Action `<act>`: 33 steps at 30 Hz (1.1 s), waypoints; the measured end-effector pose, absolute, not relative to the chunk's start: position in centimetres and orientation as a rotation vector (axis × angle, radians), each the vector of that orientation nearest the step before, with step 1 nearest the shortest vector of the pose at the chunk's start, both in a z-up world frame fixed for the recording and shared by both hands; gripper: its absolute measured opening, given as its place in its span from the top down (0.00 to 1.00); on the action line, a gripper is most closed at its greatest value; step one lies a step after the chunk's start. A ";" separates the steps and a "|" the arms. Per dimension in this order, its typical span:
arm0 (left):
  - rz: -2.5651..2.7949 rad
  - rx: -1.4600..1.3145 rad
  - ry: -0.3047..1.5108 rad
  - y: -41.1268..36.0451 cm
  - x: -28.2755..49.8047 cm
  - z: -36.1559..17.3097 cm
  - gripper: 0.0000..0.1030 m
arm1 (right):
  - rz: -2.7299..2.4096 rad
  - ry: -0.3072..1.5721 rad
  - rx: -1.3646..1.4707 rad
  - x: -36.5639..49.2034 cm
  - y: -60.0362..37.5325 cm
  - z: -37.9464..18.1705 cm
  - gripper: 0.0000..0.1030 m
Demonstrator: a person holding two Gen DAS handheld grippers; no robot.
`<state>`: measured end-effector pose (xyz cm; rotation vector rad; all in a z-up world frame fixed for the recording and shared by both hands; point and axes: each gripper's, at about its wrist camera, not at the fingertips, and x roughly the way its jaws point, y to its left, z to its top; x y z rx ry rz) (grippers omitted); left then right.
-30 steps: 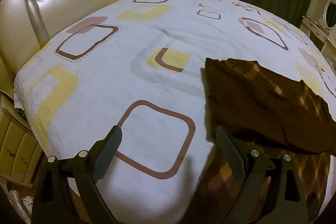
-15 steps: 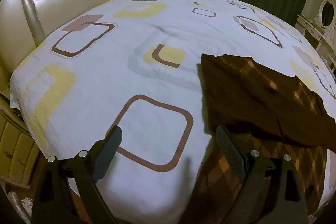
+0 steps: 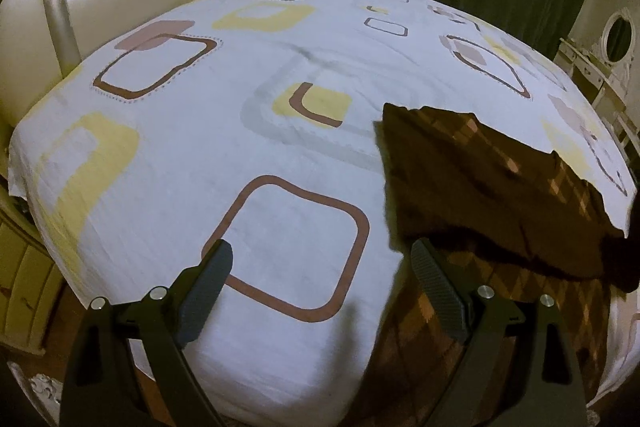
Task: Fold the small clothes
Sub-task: 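Fold the grasped sweater edge over the folded stack with the right gripper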
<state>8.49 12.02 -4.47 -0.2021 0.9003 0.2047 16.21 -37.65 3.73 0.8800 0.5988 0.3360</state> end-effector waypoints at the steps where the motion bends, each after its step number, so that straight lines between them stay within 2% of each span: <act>1: 0.205 -0.205 0.900 12.1 8.4 -4.5 0.12 | 0.357 0.622 0.872 17.0 -35.9 3.1 0.95; 15: 0.206 -0.246 0.903 13.8 9.3 -5.1 0.13 | 0.561 0.899 0.665 20.1 -12.0 -3.0 0.95; 29: 0.197 -0.276 0.919 14.4 10.5 -6.2 0.13 | 0.621 1.040 0.530 20.7 -4.4 -7.4 0.95; 33: 0.193 -0.283 0.922 14.2 10.7 -6.5 0.13 | 0.646 1.078 0.585 21.0 -4.0 -8.8 0.85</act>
